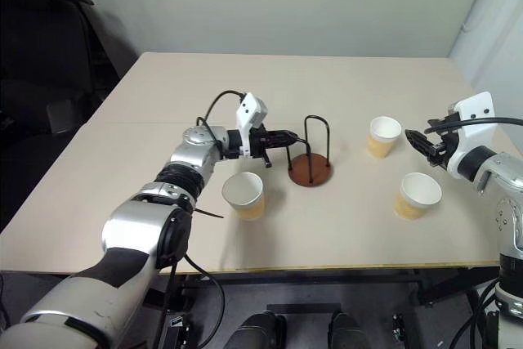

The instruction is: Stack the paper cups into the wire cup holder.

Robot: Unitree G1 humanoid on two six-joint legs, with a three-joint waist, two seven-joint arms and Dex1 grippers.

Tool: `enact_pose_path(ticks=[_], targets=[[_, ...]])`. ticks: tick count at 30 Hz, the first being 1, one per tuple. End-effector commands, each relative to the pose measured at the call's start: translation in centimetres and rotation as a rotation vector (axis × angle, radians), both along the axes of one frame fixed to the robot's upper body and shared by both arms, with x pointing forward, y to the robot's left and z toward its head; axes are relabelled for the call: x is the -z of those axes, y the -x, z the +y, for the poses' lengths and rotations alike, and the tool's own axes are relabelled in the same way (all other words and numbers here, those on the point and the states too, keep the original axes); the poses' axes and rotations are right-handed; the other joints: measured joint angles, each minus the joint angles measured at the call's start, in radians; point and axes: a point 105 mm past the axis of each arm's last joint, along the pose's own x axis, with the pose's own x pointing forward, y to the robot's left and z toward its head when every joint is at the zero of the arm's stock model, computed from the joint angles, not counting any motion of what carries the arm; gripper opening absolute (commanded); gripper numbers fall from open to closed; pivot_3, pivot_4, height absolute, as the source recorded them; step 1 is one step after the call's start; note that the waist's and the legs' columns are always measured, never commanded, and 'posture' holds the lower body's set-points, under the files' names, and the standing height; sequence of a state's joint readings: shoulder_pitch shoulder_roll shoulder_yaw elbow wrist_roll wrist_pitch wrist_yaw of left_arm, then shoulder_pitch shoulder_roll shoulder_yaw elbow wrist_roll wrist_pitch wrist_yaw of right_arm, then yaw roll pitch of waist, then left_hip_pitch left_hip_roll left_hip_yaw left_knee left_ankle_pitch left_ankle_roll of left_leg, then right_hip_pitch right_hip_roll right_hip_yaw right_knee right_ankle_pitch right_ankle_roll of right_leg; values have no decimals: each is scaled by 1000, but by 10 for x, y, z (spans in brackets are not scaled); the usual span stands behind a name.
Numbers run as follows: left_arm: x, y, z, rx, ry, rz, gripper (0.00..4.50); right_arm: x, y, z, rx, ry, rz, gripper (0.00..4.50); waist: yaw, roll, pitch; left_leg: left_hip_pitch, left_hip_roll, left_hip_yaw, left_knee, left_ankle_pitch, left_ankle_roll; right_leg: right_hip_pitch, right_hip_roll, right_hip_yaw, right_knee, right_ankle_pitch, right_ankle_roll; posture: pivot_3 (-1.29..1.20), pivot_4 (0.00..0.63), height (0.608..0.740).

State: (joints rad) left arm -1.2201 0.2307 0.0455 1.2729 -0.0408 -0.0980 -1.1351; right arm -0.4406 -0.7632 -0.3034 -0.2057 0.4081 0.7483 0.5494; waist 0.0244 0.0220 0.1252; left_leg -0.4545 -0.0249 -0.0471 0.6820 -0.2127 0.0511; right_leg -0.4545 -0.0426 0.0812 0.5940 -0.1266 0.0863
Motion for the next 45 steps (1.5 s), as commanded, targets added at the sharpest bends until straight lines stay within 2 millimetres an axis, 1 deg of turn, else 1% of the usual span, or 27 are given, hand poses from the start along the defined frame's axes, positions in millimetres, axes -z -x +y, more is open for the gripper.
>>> enact_pose_path(ticks=[1, 4, 7, 12, 19, 24, 27, 31, 39, 40, 45], targets=[[-25, 5, -18, 80, 26, -75, 47, -17, 4, -4, 17, 8, -73, 2659, 1, 0, 0, 0, 0, 0, 0, 0, 0, 0, 0, 0, 0, 0, 0, 0, 150, 740], [-21, 9, -25, 122, 9, -73, 47, -17, 4, -4, 16, 6, -74, 2659, -1, 0, 0, 0, 0, 1, 0, 0, 0, 0, 0, 0, 0, 2, 3, 0, 150, 740], [-17, 13, -27, 149, -14, -74, 47, -17, 5, -3, 17, 5, -74, 2659, -1, 0, 0, 0, 0, 1, 0, 0, 1, 0, 0, 0, 0, 2, 3, 0, 150, 740], [-9, 16, -19, 176, -71, -75, 47, -16, 5, -4, 19, 3, -73, 2659, -1, 0, 0, 0, 0, 1, 0, 0, 1, 0, 0, 1, 0, 2, 4, 0, 150, 740], [-4, 17, -10, 189, -119, -82, 47, -16, 3, -2, 15, 0, -76, 2659, -2, 0, 0, 1, 0, 1, 0, 0, 1, 0, 0, 1, 0, 2, 4, 0, 150, 740], [-4, 17, -9, 193, -119, -89, 47, -16, 2, -1, 11, -2, -78, 2659, -1, 0, 0, 1, 0, 1, 0, 0, 1, 0, 0, 1, 0, 2, 3, 0, 150, 740], [-5, 18, -12, 195, -93, -69, 47, -16, 1, -1, 9, -3, -80, 2659, -1, 0, 0, 1, 0, 1, 0, 0, 1, 0, 0, 1, 0, 2, 3, 0, 150, 740], [-4, 26, -18, 267, -70, -26, 1195, -17, 1, -1, 9, -2, -80, 2659, 0, 0, 0, 0, 0, 1, 0, 0, 1, 0, 0, 1, 0, 2, 3, 0, 150, 740], [-7, 26, -18, 269, -61, -31, 4159, -16, 2, -2, 13, -1, -80, 2659, 0, 0, 0, 0, 0, 1, 0, -1, 1, 0, 0, 1, -1, 2, 4, 0, 150, 740], [-7, 26, -18, 266, -61, -33, 4461, -16, 2, -2, 13, -1, -81, 2659, 0, 0, 0, 0, 0, 1, 0, -1, 1, 0, 0, 1, -1, 2, 4, 0, 150, 740], [-8, 29, -17, 294, -73, -35, 4461, -17, 1, -2, 12, -2, -85, 2659, 0, 0, 0, 0, 0, 1, 0, -1, 2, 0, 0, 1, 0, 2, 4, 0, 150, 740]])
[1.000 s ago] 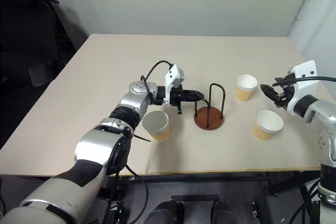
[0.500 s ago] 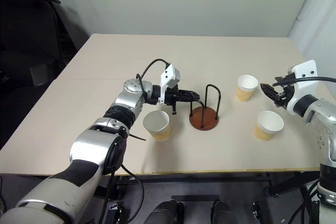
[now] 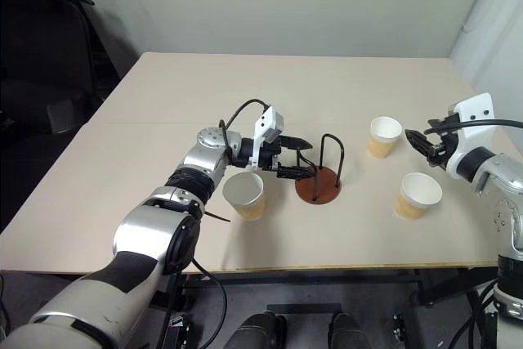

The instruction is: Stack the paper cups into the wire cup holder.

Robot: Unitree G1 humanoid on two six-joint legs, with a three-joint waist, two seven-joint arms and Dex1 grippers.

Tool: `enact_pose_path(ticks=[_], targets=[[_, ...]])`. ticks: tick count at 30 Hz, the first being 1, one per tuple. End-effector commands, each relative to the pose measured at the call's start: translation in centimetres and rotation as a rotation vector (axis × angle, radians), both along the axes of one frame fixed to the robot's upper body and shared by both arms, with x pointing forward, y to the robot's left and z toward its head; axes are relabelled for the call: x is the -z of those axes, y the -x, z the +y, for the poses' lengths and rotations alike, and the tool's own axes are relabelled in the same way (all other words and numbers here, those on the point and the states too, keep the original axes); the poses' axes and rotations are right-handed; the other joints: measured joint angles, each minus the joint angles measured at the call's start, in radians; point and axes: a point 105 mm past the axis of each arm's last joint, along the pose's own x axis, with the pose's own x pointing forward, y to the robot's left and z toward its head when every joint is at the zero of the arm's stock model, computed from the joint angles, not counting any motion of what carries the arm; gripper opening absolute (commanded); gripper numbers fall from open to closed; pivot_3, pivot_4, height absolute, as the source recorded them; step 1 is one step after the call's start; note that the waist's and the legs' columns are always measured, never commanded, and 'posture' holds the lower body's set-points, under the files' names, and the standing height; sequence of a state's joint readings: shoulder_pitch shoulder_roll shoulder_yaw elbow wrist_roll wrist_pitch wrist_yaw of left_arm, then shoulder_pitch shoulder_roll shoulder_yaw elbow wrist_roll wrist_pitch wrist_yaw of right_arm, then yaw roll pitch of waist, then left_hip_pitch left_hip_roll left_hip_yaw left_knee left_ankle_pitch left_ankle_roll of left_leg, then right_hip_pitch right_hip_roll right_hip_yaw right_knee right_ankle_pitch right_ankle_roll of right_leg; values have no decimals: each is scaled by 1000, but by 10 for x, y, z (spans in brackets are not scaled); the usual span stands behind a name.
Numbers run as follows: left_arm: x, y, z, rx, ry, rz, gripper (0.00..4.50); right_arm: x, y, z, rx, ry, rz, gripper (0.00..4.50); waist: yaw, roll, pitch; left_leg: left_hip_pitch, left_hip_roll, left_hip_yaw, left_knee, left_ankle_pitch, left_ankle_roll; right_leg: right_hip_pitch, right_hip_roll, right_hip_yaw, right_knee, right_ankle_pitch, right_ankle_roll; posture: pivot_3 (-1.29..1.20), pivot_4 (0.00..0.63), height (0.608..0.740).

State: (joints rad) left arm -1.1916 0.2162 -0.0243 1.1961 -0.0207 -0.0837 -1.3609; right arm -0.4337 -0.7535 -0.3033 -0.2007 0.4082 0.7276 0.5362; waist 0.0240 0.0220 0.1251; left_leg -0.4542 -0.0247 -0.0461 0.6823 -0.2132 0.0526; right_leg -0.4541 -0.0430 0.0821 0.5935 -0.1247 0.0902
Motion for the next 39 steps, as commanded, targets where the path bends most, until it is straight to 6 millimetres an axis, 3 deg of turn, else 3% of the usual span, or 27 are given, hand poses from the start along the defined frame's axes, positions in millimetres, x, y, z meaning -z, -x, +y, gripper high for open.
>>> enact_pose_path(ticks=[1, 11, 22, 29, 34, 39], targets=[[-18, 1, 1, 35, 16, -54, 4461, -19, 2, -1, 4, 5, -74, 2659, 0, 0, 0, 0, 0, 0, 0, 0, 0, 0, 0, 0, 0, 0, 0, 0, 150, 740], [-39, -11, 26, -36, -58, -183, 4461, -22, 2, 0, -6, -2, -80, 2659, 0, 0, 0, 0, 0, 0, 0, 0, 0, 0, 0, 0, 0, 0, -1, 0, 150, 740], [-46, -11, 55, -33, -182, -227, 4461, -27, 4, 3, -36, -8, -75, 2659, -3, 0, 0, -1, 0, 0, -1, -1, 1, -1, 0, 0, -1, -2, -2, 0, 150, 740], [-70, -14, 77, -63, -283, -348, 4461, -34, 12, 8, -94, 3, -59, 2659, -2, 0, 0, -2, 0, 0, -1, -2, 1, -1, 0, 0, -2, -5, -7, 0, 150, 740], [-81, -14, 84, -59, -344, -382, 4461, -37, 29, 20, -236, 74, 12, 2659, -1, 0, 0, -2, 0, 0, -1, -4, 1, -1, 0, 0, -1, -8, -8, 0, 150, 740], [-92, -12, 82, -40, -348, -410, 4461, -48, 32, 18, -282, 151, 34, 2659, -2, 0, 0, -2, 0, 0, -1, -7, 0, -2, 0, 0, -1, -11, -9, 0, 150, 740]])
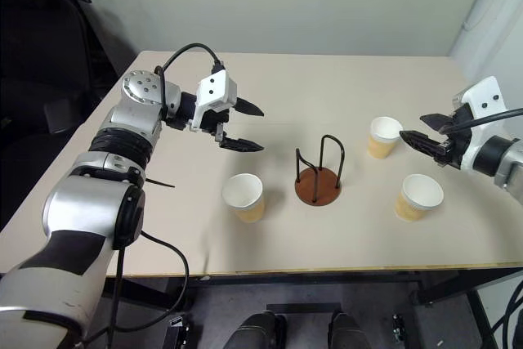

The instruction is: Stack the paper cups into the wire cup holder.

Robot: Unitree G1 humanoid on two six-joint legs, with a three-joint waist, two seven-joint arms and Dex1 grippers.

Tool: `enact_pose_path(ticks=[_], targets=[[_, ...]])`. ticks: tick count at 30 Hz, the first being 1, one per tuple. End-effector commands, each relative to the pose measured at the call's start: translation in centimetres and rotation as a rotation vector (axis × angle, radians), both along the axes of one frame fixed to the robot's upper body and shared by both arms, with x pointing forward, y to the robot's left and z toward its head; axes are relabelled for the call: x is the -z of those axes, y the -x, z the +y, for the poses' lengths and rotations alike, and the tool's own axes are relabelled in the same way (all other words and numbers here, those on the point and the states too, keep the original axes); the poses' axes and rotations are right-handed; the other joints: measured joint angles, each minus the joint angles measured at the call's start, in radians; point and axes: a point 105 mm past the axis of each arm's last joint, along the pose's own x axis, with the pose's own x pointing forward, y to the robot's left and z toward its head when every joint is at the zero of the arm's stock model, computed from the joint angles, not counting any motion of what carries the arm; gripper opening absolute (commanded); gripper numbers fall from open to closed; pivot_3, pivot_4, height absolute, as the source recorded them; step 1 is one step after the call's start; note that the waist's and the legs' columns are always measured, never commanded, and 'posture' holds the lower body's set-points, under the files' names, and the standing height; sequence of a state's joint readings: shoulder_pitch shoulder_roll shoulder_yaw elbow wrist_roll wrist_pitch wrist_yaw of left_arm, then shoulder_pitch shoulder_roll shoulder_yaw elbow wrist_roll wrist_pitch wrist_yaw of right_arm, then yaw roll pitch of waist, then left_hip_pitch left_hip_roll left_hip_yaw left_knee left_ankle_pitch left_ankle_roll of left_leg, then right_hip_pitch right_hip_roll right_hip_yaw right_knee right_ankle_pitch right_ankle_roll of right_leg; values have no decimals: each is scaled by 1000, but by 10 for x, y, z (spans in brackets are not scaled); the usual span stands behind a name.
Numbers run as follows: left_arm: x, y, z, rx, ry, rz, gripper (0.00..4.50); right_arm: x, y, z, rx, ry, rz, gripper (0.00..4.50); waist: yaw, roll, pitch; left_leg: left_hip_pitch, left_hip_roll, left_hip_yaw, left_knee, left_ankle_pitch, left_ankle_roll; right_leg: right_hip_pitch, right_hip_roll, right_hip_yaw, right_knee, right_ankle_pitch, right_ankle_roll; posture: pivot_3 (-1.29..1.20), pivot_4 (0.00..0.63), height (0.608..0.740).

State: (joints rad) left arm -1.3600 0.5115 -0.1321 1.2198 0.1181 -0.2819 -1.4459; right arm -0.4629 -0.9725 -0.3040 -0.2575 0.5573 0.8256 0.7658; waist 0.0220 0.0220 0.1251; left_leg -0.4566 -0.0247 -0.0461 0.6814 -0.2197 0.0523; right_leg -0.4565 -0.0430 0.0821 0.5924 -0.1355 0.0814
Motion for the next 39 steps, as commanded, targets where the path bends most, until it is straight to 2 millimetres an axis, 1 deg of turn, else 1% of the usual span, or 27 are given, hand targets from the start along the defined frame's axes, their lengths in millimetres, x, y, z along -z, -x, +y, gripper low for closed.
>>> enact_pose_path(ticks=[1, 4, 6, 9, 11, 16, 17, 19, 21, 25, 28, 31, 34, 39], targets=[[-29, 2, -7, 39, 13, -67, 4461, -21, 5, 3, -54, 52, -48, 2659, 0, 0, 0, -1, 0, -1, 0, 0, 0, -1, 0, 0, 0, 0, 0, 0, 150, 740], [-40, 8, -18, 98, 34, -48, 4461, -27, 11, 15, -146, 85, -25, 2659, 1, 0, 0, -3, 0, -1, 0, 0, 0, -3, 0, 0, 0, 0, 0, 0, 150, 740], [-43, 12, -21, 133, 30, -27, 4461, -26, 17, 22, -205, 100, 4, 2659, 2, 0, 0, -4, 0, 0, 0, -1, 1, -3, 0, -1, 0, -1, 0, 0, 150, 740], [-48, 14, -23, 151, 40, -17, 4461, -20, 22, 23, -241, 144, 41, 2659, 0, 0, 0, -3, 1, 1, 0, -3, 1, -3, 0, 0, 0, -2, 0, 0, 150, 740], [-50, 14, -24, 150, 48, -20, 4461, -16, 18, 18, -227, 182, 51, 2659, -2, 0, 0, -3, 1, 2, 0, -3, 2, -3, 0, 0, 0, -3, 0, 0, 150, 740], [-56, 14, -25, 145, 125, -7, 4461, -5, -7, -3, -145, 288, 39, 2659, -4, 0, 0, -3, 2, 1, 2, -4, 3, -3, -2, 1, 1, -2, 1, 0, 150, 740], [-58, 15, -26, 149, 150, 1, 4461, -4, -13, -6, -137, 307, 34, 2659, -4, 0, 0, -2, 1, 2, 2, -4, 3, -3, 0, 0, 1, -2, 2, 0, 150, 740], [-66, 16, -29, 154, 233, 19, 4461, -2, -24, -7, -127, 333, 19, 2659, -7, 1, 0, -2, 1, 1, 3, -4, 4, -3, -2, 1, 2, -1, 3, 0, 150, 740], [-71, 17, -31, 159, 295, 44, 4461, -1, -36, -6, -123, 350, 5, 2659, -11, 1, 0, -2, 2, 2, 2, -3, 4, -3, -2, 1, 2, 0, 3, 0, 150, 740], [-70, 19, -30, 165, 316, 66, 4461, 5, -52, -5, -130, 399, -7, 2659, -15, 1, 0, -1, 2, 3, 2, -3, 5, -2, -1, 1, 2, 3, 8, 0, 150, 740], [-70, 22, -30, 186, 341, 100, 4461, 15, -65, 2, -156, 452, -2, 2659, -19, 1, 0, -1, 2, 4, 2, -3, 5, -2, -1, 1, 2, 4, 8, 0, 150, 740], [-68, 27, -29, 200, 335, 117, 4461, 32, -79, 9, -198, 523, 32, 2659, -23, 2, 0, 0, 1, 2, 2, -3, 5, -2, -1, 0, 2, 4, 7, 0, 150, 740], [-68, 30, -28, 207, 333, 121, 4461, 39, -89, 14, -222, 564, 36, 2659, -24, 2, 0, -1, 2, 1, 1, -3, 5, -3, 0, -1, 3, 5, 6, 0, 150, 740], [-67, 33, -27, 213, 330, 128, 4461, 47, -99, 20, -251, 617, 38, 2659, -23, 2, 0, -1, 2, 0, 1, -3, 4, -3, -1, -2, 3, 5, 4, 0, 150, 740]])
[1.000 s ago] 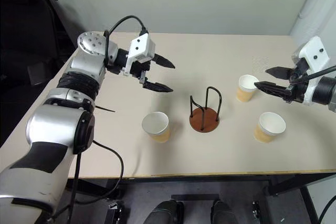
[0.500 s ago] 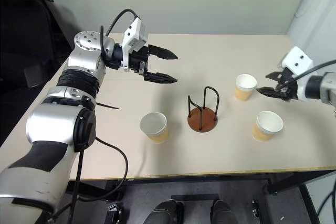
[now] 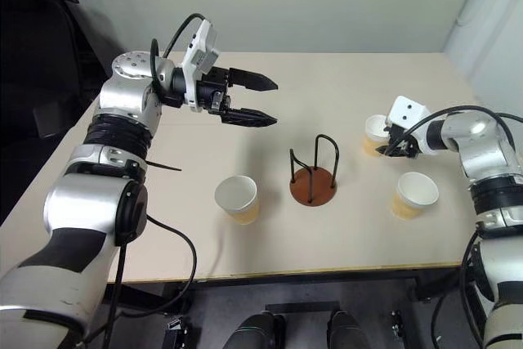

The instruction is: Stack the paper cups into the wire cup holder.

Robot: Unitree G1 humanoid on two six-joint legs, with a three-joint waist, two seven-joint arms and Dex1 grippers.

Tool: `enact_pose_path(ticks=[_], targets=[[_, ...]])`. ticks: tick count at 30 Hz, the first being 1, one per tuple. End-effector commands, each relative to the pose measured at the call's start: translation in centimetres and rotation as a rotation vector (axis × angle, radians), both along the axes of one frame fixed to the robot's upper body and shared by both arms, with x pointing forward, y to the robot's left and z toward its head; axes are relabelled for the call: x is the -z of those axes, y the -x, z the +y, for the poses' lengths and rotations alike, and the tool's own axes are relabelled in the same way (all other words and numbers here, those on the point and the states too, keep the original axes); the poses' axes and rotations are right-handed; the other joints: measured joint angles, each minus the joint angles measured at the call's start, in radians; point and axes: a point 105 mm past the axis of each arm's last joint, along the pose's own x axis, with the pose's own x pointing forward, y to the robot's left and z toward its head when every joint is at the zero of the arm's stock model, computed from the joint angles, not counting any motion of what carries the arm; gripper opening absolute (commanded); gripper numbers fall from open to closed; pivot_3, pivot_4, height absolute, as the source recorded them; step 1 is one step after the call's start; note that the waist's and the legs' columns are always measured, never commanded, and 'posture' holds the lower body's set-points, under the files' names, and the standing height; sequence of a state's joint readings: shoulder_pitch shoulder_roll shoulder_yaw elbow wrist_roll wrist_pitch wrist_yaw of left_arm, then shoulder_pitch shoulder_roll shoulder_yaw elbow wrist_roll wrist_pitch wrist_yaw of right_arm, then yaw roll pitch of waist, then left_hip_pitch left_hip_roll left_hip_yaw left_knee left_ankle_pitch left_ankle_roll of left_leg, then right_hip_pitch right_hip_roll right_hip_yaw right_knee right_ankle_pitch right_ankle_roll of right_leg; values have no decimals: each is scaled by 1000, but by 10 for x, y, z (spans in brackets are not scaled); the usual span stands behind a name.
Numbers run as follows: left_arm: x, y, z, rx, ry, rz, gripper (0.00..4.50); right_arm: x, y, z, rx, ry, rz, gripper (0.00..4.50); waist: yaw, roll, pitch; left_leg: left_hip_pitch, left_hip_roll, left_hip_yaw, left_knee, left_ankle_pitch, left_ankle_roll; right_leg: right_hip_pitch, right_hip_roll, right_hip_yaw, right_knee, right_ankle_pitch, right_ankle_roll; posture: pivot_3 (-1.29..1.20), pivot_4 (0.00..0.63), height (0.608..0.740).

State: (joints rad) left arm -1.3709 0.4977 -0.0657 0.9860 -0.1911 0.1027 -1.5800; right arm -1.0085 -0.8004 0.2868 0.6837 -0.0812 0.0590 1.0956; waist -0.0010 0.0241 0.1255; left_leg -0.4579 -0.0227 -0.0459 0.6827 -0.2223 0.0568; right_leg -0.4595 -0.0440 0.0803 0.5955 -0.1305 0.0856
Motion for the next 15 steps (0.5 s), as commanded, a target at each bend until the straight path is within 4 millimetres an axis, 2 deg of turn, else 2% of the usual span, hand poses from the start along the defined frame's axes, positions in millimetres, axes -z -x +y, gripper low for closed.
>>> enact_pose_path(ticks=[1, 9, 13, 15], targets=[[-11, 9, 0, 49, -3, -31, 4461, -9, -5, 2, -28, 46, -44, 2659, 0, 0, 0, 0, 0, 0, 0, 0, 0, 0, 0, 0, 0, 0, -1, 0, 150, 740], [-9, 15, 1, 66, 5, -16, 4461, 3, -11, -5, -39, 164, -27, 2659, 0, 0, 0, 0, 0, 0, 0, 0, 0, 1, -1, 0, 0, -3, -7, 0, 150, 740], [1, 23, 1, 105, -1, 40, 4461, 12, -13, -3, -59, 221, -8, 2659, -2, 0, 0, 1, 0, -1, -1, 0, 0, 1, -1, -1, 0, -3, -7, 0, 150, 740], [8, 29, 3, 124, -29, 75, 4500, 12, -12, -1, -68, 218, -2, 2274, -3, 0, 0, 1, 0, 0, -1, 0, 0, 1, -1, -1, 1, -3, -7, 0, 150, 740]])
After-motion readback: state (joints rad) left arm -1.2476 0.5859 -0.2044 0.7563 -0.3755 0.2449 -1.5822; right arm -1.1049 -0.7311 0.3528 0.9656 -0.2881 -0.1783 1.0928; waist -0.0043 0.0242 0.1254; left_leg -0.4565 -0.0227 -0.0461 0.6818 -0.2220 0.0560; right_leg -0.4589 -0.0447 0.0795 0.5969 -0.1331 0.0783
